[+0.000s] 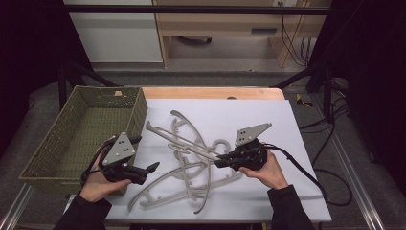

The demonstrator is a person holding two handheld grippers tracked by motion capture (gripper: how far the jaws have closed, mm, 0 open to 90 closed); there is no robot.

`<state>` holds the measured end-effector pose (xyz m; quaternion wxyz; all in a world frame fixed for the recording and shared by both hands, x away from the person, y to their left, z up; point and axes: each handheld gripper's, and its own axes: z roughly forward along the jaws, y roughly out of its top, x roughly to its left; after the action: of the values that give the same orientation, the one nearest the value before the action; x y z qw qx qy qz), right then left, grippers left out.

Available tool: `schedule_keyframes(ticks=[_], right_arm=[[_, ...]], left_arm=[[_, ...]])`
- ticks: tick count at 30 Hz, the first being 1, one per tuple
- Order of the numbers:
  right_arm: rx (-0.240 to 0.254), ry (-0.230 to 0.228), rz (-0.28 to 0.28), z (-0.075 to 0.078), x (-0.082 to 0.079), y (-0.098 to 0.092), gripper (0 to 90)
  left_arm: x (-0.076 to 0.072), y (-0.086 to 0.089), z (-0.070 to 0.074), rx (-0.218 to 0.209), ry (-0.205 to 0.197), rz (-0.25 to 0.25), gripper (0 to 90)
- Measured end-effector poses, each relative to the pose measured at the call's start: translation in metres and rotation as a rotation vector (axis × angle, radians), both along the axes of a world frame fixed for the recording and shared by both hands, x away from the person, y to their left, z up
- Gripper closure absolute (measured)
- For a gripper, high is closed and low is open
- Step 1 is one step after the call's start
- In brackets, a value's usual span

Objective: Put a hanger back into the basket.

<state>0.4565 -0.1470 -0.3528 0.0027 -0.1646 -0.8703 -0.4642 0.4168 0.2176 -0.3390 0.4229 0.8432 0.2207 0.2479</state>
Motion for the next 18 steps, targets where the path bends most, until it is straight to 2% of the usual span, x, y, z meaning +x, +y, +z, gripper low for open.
schedule_keyframes(ticks=[1,2,3,6,9,14,16,18], right_arm=[[-0.004,0.001,0.008,-0.001,0.0,0.0,82.4],[-0.004,0.001,0.008,-0.001,0.0,0.0,82.4],[-0.007,0.007,0.019,-0.002,-0.001,0.002,82.4],[-0.014,0.019,0.031,-0.002,-0.003,0.003,82.4],[-0.018,0.022,0.049,-0.004,-0.004,0.004,82.4],[-0.028,0.03,0.065,-0.005,-0.005,0.006,82.4],[-0.032,0.034,0.076,-0.006,-0.006,0.007,82.4],[-0.032,0.04,0.087,-0.006,-0.007,0.007,82.4]], left_arm=[[0.001,-0.002,-0.001,0.028,-0.002,-0.012,6.4],[0.001,-0.002,-0.001,0.028,-0.002,-0.012,6.7],[0.003,-0.007,-0.003,0.059,-0.006,-0.024,7.5],[0.004,-0.013,-0.005,0.109,-0.027,-0.063,10.2],[0.005,-0.019,-0.009,0.141,-0.043,-0.08,14.9],[0.009,-0.029,-0.018,0.206,-0.071,-0.096,26.4],[0.01,-0.031,-0.02,0.211,-0.069,-0.102,33.0],[0.014,-0.034,-0.024,0.237,-0.071,-0.102,36.7]])
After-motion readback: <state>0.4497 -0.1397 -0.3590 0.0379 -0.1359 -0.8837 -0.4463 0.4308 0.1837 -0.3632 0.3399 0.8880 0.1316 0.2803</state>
